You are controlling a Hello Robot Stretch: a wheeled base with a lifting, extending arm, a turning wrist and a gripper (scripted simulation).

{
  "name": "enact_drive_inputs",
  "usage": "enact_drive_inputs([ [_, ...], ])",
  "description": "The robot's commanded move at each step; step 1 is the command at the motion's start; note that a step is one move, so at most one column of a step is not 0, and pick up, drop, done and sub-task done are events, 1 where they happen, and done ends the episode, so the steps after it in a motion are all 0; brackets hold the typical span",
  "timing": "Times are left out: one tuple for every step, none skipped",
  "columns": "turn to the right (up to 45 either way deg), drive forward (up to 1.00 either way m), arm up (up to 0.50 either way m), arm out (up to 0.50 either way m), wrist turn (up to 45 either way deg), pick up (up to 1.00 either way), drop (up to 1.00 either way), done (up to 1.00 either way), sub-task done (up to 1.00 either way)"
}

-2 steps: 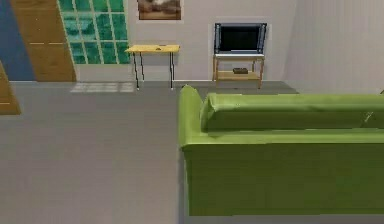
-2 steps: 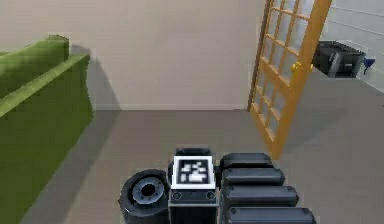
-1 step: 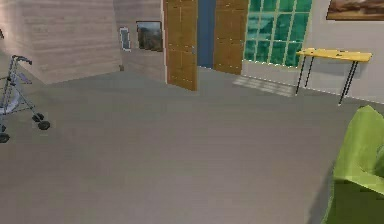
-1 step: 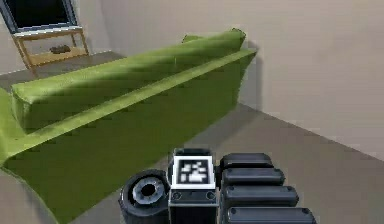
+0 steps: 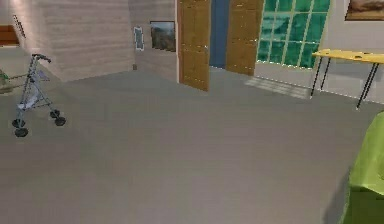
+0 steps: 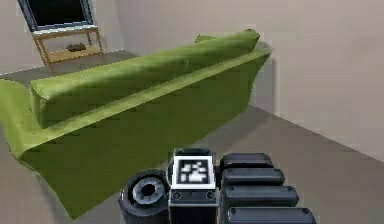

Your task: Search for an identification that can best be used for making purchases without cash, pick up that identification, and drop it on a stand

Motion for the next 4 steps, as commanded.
enact_drive_inputs([
  [0.0, 0.8, 0.0, 0.0, 0.0, 0.0, 0.0, 0.0, 0.0],
  [-45.0, 0.0, 0.0, 0.0, 0.0, 0.0, 0.0, 0.0, 0.0],
  [-24.0, 0.0, 0.0, 0.0, 0.0, 0.0, 0.0, 0.0, 0.0],
  [0.0, 1.0, 0.0, 0.0, 0.0, 0.0, 0.0, 0.0, 0.0],
])
